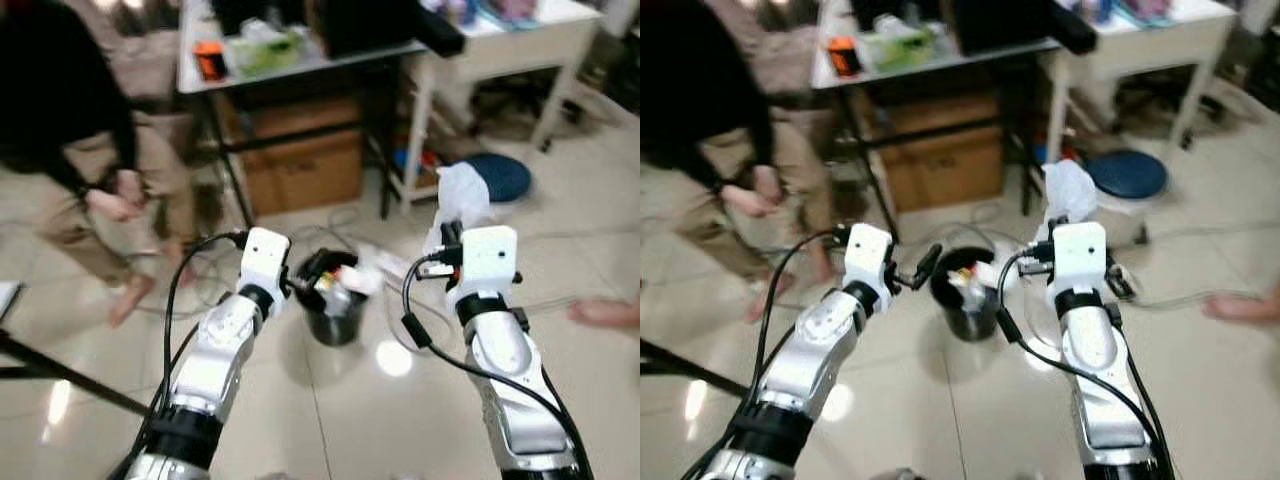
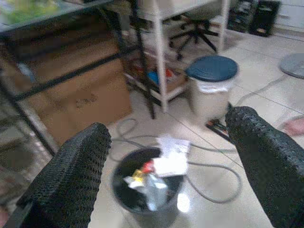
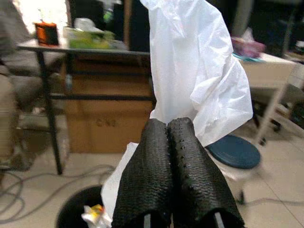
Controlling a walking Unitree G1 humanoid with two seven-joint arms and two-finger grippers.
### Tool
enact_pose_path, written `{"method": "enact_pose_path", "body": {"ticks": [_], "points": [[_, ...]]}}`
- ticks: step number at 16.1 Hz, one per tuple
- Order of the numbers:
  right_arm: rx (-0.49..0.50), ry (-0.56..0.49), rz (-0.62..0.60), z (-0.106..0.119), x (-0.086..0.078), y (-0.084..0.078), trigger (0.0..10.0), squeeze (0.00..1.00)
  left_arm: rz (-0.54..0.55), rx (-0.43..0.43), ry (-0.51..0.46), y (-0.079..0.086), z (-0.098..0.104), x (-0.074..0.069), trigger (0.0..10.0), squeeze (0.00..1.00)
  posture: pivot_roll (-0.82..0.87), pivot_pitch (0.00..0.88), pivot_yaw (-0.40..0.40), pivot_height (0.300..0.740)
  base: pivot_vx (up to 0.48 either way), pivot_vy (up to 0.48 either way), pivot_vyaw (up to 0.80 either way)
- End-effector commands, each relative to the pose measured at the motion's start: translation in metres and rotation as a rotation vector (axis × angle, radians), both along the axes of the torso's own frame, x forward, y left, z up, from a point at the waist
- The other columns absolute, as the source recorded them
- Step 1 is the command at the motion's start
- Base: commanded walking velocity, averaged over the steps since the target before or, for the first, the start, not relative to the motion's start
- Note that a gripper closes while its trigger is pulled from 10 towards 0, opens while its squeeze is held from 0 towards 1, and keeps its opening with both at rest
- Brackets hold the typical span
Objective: Picking trash to rubbish bin
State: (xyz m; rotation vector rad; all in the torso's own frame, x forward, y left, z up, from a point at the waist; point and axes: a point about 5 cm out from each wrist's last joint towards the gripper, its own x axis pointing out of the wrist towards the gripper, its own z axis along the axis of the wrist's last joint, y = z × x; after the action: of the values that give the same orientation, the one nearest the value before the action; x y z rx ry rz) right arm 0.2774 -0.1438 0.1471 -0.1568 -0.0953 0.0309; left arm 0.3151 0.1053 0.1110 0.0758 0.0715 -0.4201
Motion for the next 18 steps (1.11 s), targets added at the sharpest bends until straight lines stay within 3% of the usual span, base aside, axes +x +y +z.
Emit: {"method": "enact_pose_path", "body": {"ticks": [1, 18], "points": [[0.007, -0.018, 0.030, 0.0044, -0.0002, 0.0081, 0.0, 0.00, 0.026, 0.018, 0.003, 0.0105, -0.0013, -0.0002, 10.0, 0.00, -0.08, 0.116, 0.082, 0.740, 0.401, 0.000, 0.00], [0.023, -0.014, 0.039, 0.0026, 0.0005, 0.0109, 0.0, 0.00, 0.016, 0.030, 0.013, 0.0104, -0.0036, -0.0009, 10.0, 0.00, -0.07, 0.112, 0.085, 0.740, 0.414, 0.000, -0.10]]}}
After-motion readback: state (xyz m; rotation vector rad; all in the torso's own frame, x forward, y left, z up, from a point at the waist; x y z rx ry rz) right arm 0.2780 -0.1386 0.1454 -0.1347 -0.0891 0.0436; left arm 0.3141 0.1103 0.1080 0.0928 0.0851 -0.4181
